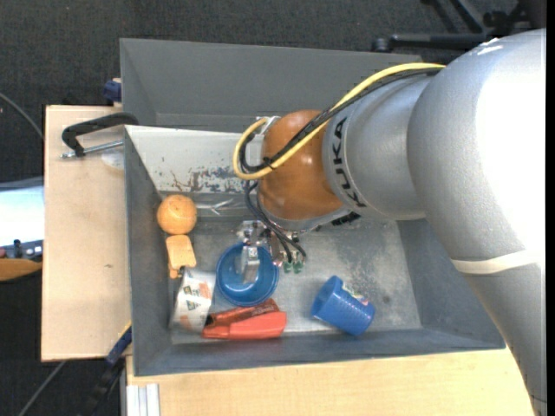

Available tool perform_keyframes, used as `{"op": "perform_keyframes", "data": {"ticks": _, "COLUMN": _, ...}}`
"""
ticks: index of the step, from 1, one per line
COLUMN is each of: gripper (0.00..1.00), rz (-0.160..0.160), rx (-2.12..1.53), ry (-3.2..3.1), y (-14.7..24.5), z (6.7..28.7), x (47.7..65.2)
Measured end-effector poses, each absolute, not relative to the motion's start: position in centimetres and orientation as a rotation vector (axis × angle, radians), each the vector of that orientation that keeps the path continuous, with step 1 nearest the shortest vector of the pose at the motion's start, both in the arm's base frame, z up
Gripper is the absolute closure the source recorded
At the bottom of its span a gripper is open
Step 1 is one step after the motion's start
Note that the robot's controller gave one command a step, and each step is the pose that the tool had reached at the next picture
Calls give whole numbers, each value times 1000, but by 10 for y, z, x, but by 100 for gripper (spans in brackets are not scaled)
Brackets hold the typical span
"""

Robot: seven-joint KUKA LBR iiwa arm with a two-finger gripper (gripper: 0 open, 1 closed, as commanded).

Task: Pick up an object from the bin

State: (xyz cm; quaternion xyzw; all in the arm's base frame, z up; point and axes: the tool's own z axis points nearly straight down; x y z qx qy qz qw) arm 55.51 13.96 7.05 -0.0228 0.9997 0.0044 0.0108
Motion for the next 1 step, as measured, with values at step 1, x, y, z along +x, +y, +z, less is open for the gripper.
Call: {"op": "perform_keyframes", "data": {"ticks": 1, "gripper": 100, "rz": 14, "rx": -71, "ry": 3119, "y": 140, "z": 71, "x": 555}}
